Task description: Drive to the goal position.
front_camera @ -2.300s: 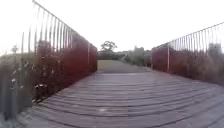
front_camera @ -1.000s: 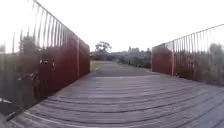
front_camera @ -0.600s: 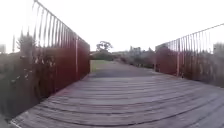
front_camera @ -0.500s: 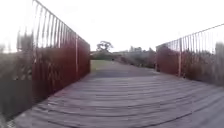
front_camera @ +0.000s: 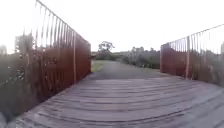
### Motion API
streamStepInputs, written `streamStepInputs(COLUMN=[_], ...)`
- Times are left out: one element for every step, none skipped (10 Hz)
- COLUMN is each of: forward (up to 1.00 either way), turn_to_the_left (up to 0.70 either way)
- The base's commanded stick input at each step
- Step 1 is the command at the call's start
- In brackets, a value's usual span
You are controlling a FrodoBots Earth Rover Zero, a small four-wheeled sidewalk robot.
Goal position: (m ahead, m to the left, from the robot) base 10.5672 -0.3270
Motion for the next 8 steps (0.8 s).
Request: streamStepInputs(forward=[0.7,0.7,0.7,0.7,0.7,0.7,0.7,0.7], turn_to_the_left=[0.0,0.0,0.0,0.0,0.0,0.0,0.0,-0.06])
